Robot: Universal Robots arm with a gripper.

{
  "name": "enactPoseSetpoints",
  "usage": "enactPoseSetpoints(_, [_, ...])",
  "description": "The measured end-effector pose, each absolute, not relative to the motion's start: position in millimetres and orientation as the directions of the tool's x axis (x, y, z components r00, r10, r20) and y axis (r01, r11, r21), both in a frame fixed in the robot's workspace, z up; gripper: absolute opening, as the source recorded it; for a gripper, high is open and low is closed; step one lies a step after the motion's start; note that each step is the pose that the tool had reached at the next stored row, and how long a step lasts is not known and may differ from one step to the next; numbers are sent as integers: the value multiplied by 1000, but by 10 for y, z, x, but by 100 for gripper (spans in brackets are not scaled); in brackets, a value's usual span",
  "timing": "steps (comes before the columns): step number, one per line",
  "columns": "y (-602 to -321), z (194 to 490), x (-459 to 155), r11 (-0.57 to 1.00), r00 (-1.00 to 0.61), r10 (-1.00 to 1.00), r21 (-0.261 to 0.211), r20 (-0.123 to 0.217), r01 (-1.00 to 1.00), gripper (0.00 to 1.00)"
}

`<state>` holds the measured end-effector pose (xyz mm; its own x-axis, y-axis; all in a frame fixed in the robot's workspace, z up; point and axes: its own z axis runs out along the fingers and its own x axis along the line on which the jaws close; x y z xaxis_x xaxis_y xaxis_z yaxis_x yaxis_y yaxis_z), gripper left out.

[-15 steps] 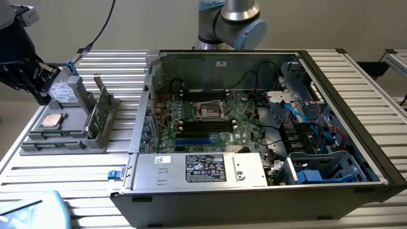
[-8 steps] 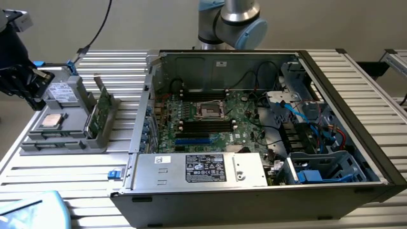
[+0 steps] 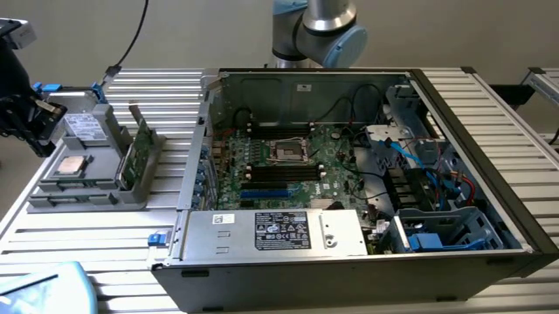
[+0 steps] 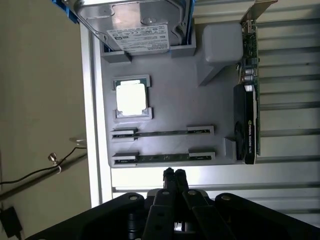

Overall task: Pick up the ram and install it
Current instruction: 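Reach for the ram, then pick up the ram and move it above insertion slot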

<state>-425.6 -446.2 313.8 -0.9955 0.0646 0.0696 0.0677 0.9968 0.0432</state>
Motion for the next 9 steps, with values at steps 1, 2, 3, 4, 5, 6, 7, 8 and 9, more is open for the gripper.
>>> enactPoseSetpoints(1, [-4462, 3138, -4256, 997, -995, 65, 43, 70, 68, 11])
enactPoseSetpoints(2, [-4462, 3138, -4256, 997, -995, 65, 43, 70, 68, 11])
enactPoseSetpoints(3, [-4462, 3139, -4256, 997, -995, 65, 43, 70, 68, 11])
enactPoseSetpoints(4, [-4462, 3139, -4256, 997, -995, 65, 43, 70, 68, 11])
enactPoseSetpoints(5, [-4462, 3138, -4256, 997, -995, 65, 43, 70, 68, 11])
enactPoseSetpoints(6, [-4462, 3138, -4256, 997, -995, 65, 43, 70, 68, 11])
enactPoseSetpoints(7, [-4462, 3139, -4256, 997, -995, 65, 43, 70, 68, 11])
enactPoseSetpoints(8, [-4462, 3138, -4256, 997, -995, 65, 43, 70, 68, 11])
enactPoseSetpoints(9, [-4462, 3139, -4256, 997, -995, 65, 43, 70, 68, 11])
